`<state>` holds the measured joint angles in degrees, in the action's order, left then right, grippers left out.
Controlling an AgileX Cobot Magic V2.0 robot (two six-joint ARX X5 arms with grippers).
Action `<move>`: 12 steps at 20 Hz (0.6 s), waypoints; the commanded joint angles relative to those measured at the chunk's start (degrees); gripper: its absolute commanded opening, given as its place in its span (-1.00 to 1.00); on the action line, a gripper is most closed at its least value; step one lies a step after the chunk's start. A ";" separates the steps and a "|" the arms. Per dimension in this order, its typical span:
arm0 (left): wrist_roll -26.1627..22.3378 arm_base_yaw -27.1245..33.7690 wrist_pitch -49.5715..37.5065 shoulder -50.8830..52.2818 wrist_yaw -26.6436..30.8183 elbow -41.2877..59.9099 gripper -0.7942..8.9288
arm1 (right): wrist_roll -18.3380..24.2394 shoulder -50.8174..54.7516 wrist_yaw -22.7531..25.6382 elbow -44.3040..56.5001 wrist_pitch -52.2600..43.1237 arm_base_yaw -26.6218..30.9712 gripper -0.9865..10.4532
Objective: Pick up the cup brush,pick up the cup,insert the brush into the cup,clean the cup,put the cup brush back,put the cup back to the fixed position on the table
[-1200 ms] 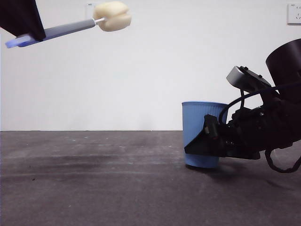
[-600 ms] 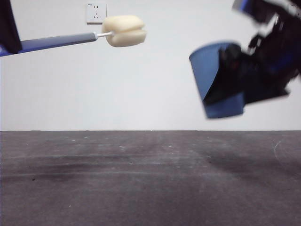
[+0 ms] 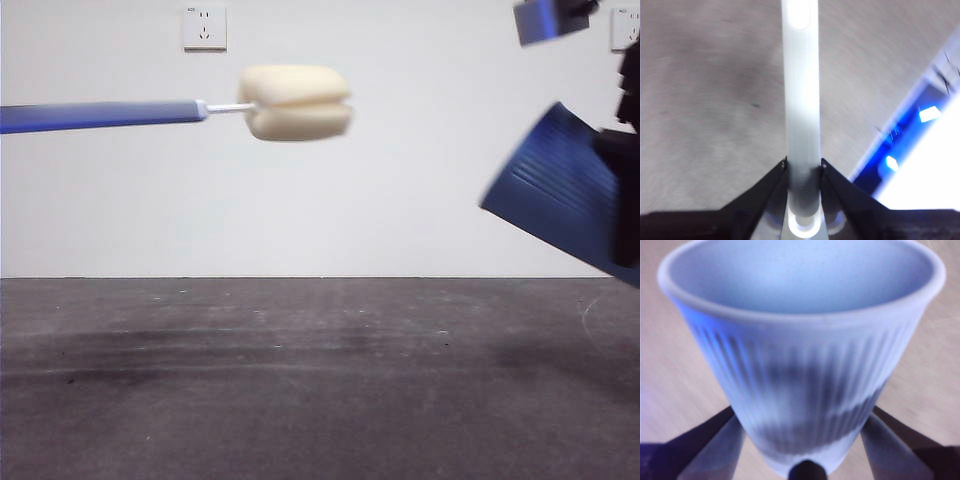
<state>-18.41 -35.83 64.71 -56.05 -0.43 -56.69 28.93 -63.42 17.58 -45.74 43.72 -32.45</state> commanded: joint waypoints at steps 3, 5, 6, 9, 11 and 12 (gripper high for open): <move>-3.23 -4.92 0.74 -3.54 0.42 0.04 -0.85 | 11.13 -0.11 5.64 0.11 -0.42 -2.84 -0.85; -3.26 -5.75 0.11 -5.35 0.44 0.04 -0.85 | 14.27 -0.13 6.82 0.11 -1.55 -4.28 -0.85; -3.28 -6.01 -0.02 -6.10 0.42 0.04 -0.85 | 15.43 -0.13 6.82 0.09 -2.14 -4.92 -0.85; -3.28 -7.52 -1.62 -8.15 0.39 0.04 -0.85 | 18.97 -0.92 8.28 0.09 -4.22 -7.04 -0.85; -3.28 -8.48 -2.08 -8.90 0.39 0.04 -0.85 | 21.86 -2.97 10.32 0.09 -5.11 -8.31 -0.85; -3.26 -8.83 -2.08 -9.25 0.39 0.04 -0.85 | 22.91 -4.17 11.30 0.09 -5.25 -8.85 -0.85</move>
<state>-21.02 -44.49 62.89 -65.06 0.03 -56.69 50.02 -67.51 29.02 -45.74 38.87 -41.21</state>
